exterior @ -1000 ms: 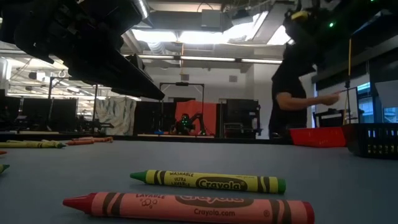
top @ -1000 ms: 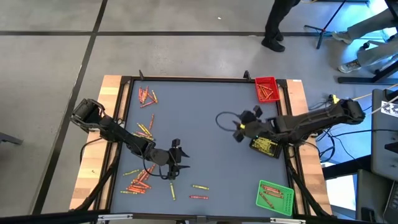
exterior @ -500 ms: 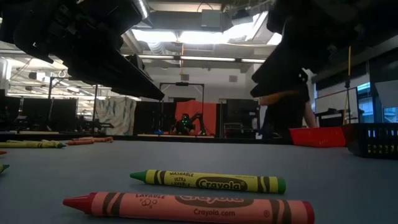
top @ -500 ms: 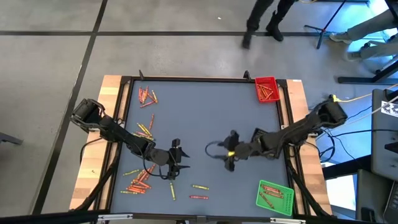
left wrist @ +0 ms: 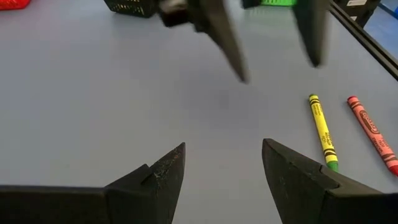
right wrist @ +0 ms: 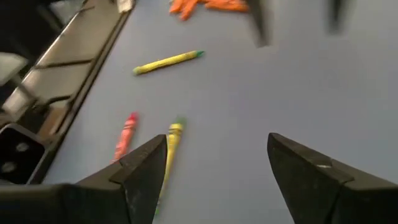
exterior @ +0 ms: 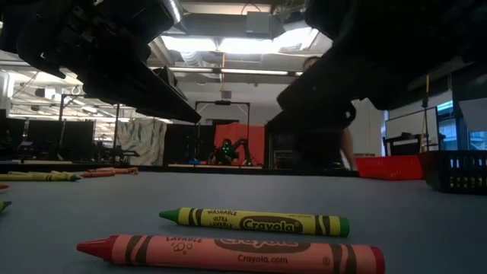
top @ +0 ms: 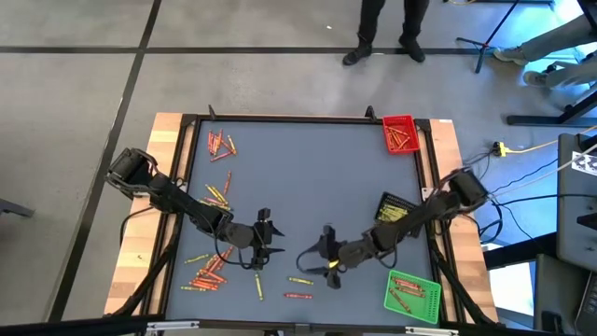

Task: Sort crayons
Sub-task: Put the green crayon into the black basket

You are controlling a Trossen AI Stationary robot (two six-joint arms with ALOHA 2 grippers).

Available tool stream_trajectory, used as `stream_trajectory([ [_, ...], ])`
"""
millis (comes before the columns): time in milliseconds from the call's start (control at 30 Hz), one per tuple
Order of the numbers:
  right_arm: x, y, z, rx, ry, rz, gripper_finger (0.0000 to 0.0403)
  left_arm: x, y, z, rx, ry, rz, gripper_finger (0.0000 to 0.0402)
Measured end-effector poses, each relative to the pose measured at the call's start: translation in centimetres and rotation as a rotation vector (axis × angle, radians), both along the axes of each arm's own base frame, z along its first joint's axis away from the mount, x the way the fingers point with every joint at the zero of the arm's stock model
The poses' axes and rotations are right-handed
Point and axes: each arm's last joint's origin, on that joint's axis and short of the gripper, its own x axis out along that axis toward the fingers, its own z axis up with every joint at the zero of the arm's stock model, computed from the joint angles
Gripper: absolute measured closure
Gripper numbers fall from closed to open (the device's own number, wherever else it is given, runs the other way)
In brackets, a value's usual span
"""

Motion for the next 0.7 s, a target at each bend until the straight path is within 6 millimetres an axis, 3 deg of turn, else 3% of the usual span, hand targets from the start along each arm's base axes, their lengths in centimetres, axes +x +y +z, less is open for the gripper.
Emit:
stream_trajectory([
  [200,1.9,2.3,-0.4,-0.029,0.026,0.084,0.0127,0.0,0.0,0.0,0.001,-0.001,0.001,0.0205],
  [600,3.6,3.4,-3.4,-0.064,0.182,0.095,0.0128,0.0,-0.1,0.0,0.002,0.001,-0.001,0.0205],
  [700,3.6,3.3,-3.6,-0.085,0.186,0.104,0.0145,0.0,-0.1,0.0,0.002,-0.001,0.0,0.0205],
])
